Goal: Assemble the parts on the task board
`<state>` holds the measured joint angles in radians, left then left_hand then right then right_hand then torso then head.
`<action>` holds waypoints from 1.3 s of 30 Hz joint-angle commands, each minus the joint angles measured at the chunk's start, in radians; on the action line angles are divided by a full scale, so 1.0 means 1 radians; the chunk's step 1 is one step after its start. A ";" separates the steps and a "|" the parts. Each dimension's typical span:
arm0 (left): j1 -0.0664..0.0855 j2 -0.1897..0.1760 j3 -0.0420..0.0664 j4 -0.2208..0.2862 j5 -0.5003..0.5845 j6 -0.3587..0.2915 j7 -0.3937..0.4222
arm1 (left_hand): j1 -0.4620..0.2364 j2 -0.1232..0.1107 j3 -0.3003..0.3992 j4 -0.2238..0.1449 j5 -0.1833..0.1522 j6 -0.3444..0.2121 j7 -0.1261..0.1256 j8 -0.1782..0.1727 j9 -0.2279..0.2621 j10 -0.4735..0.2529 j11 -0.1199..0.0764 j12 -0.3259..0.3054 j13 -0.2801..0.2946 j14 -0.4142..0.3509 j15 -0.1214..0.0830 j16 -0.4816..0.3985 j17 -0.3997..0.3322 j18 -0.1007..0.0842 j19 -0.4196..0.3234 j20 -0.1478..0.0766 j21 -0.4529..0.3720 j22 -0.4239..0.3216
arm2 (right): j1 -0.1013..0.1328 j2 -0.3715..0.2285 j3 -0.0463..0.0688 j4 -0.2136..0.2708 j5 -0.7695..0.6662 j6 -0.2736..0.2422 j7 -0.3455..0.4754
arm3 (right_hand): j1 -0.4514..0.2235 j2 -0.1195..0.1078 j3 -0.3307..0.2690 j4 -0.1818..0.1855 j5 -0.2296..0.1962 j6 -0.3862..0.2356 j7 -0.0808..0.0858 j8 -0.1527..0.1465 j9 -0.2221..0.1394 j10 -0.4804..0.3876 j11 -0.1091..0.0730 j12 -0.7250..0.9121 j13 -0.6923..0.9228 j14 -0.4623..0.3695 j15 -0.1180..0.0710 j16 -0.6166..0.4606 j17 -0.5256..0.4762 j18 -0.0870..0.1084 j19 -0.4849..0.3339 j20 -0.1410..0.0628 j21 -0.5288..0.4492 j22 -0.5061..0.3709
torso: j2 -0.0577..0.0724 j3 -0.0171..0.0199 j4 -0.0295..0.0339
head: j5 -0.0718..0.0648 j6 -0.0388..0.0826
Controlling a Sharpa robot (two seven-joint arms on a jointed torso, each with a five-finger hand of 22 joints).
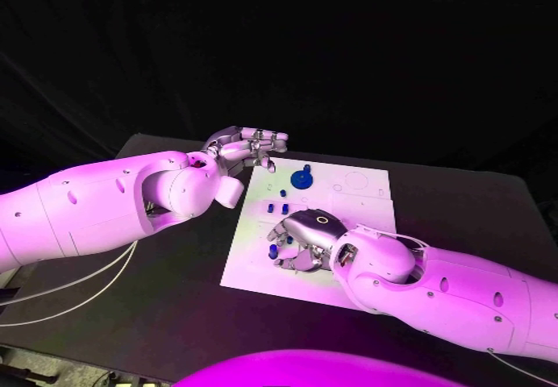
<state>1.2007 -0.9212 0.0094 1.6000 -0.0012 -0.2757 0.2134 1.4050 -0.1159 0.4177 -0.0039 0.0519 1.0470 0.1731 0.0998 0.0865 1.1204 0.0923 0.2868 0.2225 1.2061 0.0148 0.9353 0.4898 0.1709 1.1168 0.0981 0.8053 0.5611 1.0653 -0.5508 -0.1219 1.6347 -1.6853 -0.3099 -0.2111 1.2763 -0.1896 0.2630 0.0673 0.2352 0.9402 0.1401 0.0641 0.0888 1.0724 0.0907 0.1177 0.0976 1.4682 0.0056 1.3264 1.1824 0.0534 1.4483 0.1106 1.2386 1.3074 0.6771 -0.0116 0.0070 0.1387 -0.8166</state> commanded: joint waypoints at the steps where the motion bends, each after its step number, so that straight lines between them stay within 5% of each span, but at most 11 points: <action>1: 0.001 0.000 0.001 0.001 -0.002 0.016 0.003 | -0.010 0.000 -0.004 -0.003 0.000 -0.007 0.000 0.006 -0.002 -0.005 0.001 0.005 -0.001 -0.005 -0.002 -0.002 -0.001 0.013 0.006 0.002 -0.005 -0.002 | -0.001 -0.013 0.000 0.021 -0.004 -0.071 0.012 | 0.002 0.009 -0.061 0.009 -0.011 -0.022 -0.007 0.002 -0.003 -0.017 0.000 0.019 0.007 0.024 0.001 -0.005 -0.005 0.014 -0.005 -0.001 -0.009 0.166 | 0.000 0.0002 -0.0008 | 0.000 0.001; 7: 0.001 0.000 0.001 0.000 -0.002 0.016 0.003 | -0.010 0.000 -0.004 -0.003 0.000 -0.007 0.000 0.006 -0.002 -0.005 0.001 0.005 -0.001 -0.005 -0.002 -0.002 -0.002 0.013 0.006 0.002 -0.005 -0.002 | 0.005 -0.069 0.005 0.088 0.009 -0.125 0.018 | 0.041 0.046 -0.129 0.017 -0.008 -0.003 0.000 0.013 0.003 -0.022 -0.004 0.066 0.022 0.023 -0.002 -0.010 -0.014 0.013 -0.001 -0.004 -0.012 0.167 | 0.000 0.0001 -0.0024 | -0.006 0.007; 13: 0.001 0.000 0.000 0.000 -0.002 0.017 0.002 | -0.010 0.000 -0.004 -0.003 0.000 -0.007 0.000 0.006 -0.002 -0.005 0.001 0.005 -0.001 -0.005 -0.002 -0.002 -0.002 0.013 0.006 0.002 -0.005 -0.002 | 0.039 -0.174 0.012 0.154 0.132 -0.153 0.008 | 0.082 0.096 -0.104 0.016 -0.010 0.088 0.012 0.053 0.022 0.093 -0.015 0.135 0.047 0.028 -0.010 0.001 -0.001 0.006 0.017 -0.009 0.029 0.180 | -0.002 -0.0009 -0.0001 | -0.030 0.016; 16: 0.000 -0.001 -0.003 0.000 -0.002 0.018 0.002 | -0.010 0.000 -0.004 -0.003 0.000 -0.007 0.000 0.006 -0.002 -0.005 0.001 0.005 -0.001 -0.005 -0.002 -0.002 -0.002 0.013 0.006 0.002 -0.005 -0.002 | 0.057 -0.244 0.013 0.173 0.242 -0.142 -0.013 | 0.062 0.092 -0.112 0.034 -0.010 0.118 -0.004 0.066 0.028 0.173 -0.035 0.181 0.076 0.032 -0.024 0.010 0.011 0.002 0.025 -0.018 0.049 0.187 | -0.004 -0.0012 -0.0039 | -0.042 0.020; 19: 0.000 -0.003 -0.007 0.001 -0.002 0.018 0.002 | -0.010 0.000 -0.004 -0.003 0.000 -0.007 0.000 0.006 -0.002 -0.005 0.001 0.005 -0.001 -0.005 -0.002 -0.002 -0.002 0.013 0.006 0.002 -0.005 -0.002 | 0.070 -0.323 0.014 0.193 0.336 -0.127 -0.039 | 0.019 0.082 -0.148 0.069 0.040 0.141 -0.025 0.083 0.040 0.242 -0.065 0.280 0.157 0.039 -0.047 0.027 0.033 -0.004 0.038 -0.040 0.083 0.198 | -0.007 -0.0009 -0.0101 | -0.068 0.026; 21: 0.000 -0.005 -0.009 0.001 -0.002 0.019 0.001 | -0.010 0.000 -0.004 -0.003 0.000 -0.007 0.000 0.006 -0.002 -0.005 0.001 0.005 -0.001 -0.005 -0.002 -0.002 -0.002 0.013 0.006 0.002 -0.005 -0.002 | 0.074 -0.373 0.014 0.210 0.370 -0.118 -0.058 | 0.011 0.079 -0.191 0.087 0.057 0.145 -0.036 0.094 0.058 0.251 -0.085 0.530 0.411 0.047 -0.063 0.053 0.066 -0.014 0.054 -0.053 0.127 0.210 | -0.008 0.0001 -0.0141 | -0.081 0.028; 23: 0.000 -0.006 -0.011 0.001 -0.002 0.019 0.001 | -0.010 0.000 -0.004 -0.004 -0.001 -0.007 0.000 0.007 -0.002 -0.006 0.001 0.006 -0.001 -0.006 -0.002 -0.002 -0.002 0.013 0.006 0.002 -0.006 -0.002 | 0.075 -0.415 0.014 0.227 0.385 -0.111 -0.078 | -0.012 0.088 -0.221 0.114 0.058 0.146 -0.044 0.104 0.072 0.291 -0.075 0.830 0.742 0.053 -0.060 0.077 0.102 -0.020 0.065 -0.058 0.161 0.219 | -0.009 0.0016 -0.0182 | -0.093 0.031; 26: -0.001 -0.007 -0.014 0.000 -0.002 0.019 0.002 | -0.010 0.000 -0.004 -0.004 -0.001 -0.007 0.000 0.007 -0.002 -0.006 0.001 0.006 -0.001 -0.006 -0.002 -0.002 -0.002 0.013 0.006 0.002 -0.006 -0.002 | 0.073 -0.460 0.013 0.247 0.371 -0.102 -0.112 | -0.012 0.104 -0.263 0.141 0.059 0.146 -0.049 0.124 0.106 0.294 -0.080 1.051 0.995 0.057 -0.059 0.099 0.132 -0.025 0.073 -0.055 0.188 0.225 | -0.011 0.0039 -0.0244 | -0.106 0.032; 31: -0.003 -0.006 -0.016 -0.002 -0.002 0.021 0.001 | -0.010 0.000 -0.004 -0.004 -0.001 -0.007 0.000 0.007 -0.002 -0.006 0.001 0.006 -0.001 -0.006 -0.002 -0.002 -0.002 0.013 0.006 0.002 -0.006 -0.002 | 0.063 -0.508 0.010 0.275 0.294 -0.098 -0.177 | -0.032 0.098 -0.320 0.182 0.109 0.141 -0.049 0.142 0.138 0.309 -0.078 1.143 1.110 0.061 -0.062 0.118 0.160 -0.029 0.081 -0.057 0.215 0.232 | -0.012 0.0071 -0.0329 | -0.122 0.031; 39: -0.004 -0.005 -0.018 -0.003 -0.002 0.024 0.001 | -0.010 0.000 -0.004 -0.004 -0.001 -0.007 0.000 0.007 -0.002 -0.006 0.001 0.006 -0.001 -0.006 -0.002 -0.002 -0.002 0.013 0.006 0.002 -0.006 -0.002 | 0.024 -0.526 0.006 0.284 0.205 -0.108 -0.269 | -0.039 0.092 -0.365 0.217 0.109 0.138 -0.053 0.155 0.162 0.311 -0.080 1.163 1.142 0.063 -0.062 0.128 0.176 -0.033 0.087 -0.058 0.233 0.236 | -0.011 0.0053 -0.0307 | -0.144 0.029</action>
<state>1.1965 -0.9274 -0.0087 1.5960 -0.0013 -0.2712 0.2109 1.4050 -0.1159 0.4177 -0.0039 0.0519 1.0470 0.1731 0.0998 0.0859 1.1204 0.0923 0.2867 0.2225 1.2061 0.0148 0.9353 0.4887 0.1708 1.1168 0.0981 0.8053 0.5603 1.0948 -1.0794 -0.1159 1.9174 -1.4117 -0.4254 -0.4071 1.2475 -0.0978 -0.0966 0.2858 0.3463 1.0828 0.0923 0.2162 0.2496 1.3748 0.0113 1.2755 1.2383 1.4665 -0.0539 1.4485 1.3082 0.0371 1.4661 0.0567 1.4693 1.3077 0.6652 -0.0057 -0.0238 -0.0004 -0.7866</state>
